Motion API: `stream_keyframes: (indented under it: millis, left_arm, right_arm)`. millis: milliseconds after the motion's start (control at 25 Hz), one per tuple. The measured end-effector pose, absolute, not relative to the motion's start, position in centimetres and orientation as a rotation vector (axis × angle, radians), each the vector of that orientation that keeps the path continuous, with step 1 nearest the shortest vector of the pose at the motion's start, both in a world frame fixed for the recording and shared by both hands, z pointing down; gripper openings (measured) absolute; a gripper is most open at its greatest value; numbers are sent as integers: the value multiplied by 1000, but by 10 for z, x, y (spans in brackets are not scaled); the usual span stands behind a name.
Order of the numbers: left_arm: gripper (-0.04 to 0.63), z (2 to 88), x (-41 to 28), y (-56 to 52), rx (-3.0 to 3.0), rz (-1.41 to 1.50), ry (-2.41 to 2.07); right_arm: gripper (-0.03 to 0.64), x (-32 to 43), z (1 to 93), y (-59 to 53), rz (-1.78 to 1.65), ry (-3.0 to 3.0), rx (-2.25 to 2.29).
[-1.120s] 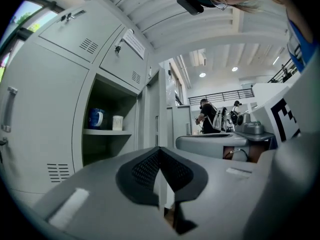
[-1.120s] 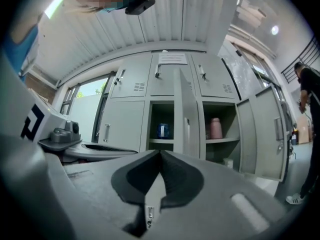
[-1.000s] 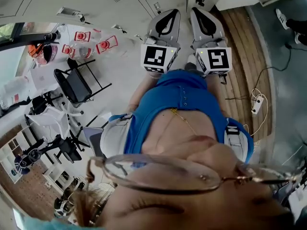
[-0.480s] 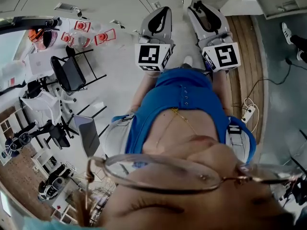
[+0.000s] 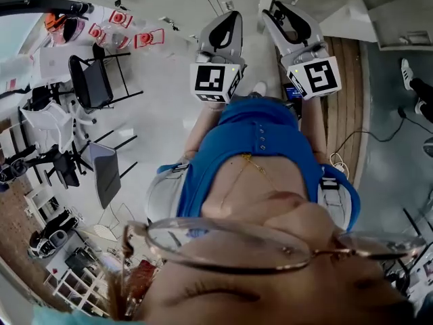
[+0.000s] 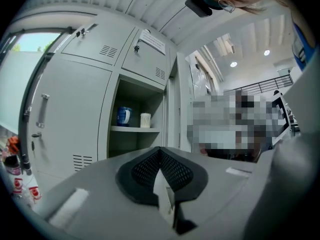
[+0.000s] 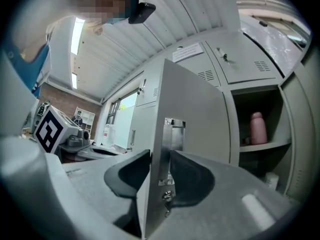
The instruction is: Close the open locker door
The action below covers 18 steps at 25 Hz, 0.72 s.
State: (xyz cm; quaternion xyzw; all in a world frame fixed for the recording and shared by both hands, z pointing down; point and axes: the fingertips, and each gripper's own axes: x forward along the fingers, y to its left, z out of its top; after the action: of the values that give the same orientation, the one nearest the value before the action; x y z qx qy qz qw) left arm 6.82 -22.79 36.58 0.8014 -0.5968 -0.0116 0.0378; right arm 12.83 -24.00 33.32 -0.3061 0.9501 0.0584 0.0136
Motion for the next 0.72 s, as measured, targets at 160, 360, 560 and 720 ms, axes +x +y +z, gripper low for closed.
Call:
stream_keyframes:
  millis: [160,360,560,720]
  left_arm:
    - [0,369,60,-222,2406,-31,-1894]
    - [0,375,39,-218,2350,-29,-1954]
    - [0,370,14,-226,2355,-40,-1963]
    - [0,369,-6,-244,2391,-39,-1932]
  right_arm:
    - [123,122,333,-241,176,2970,-879]
    - [123,103,336,-247,167,2983,-828]
    - [120,73,336,-253,160,2996,-820]
    - [115,49,337,-265,140,2990,-831]
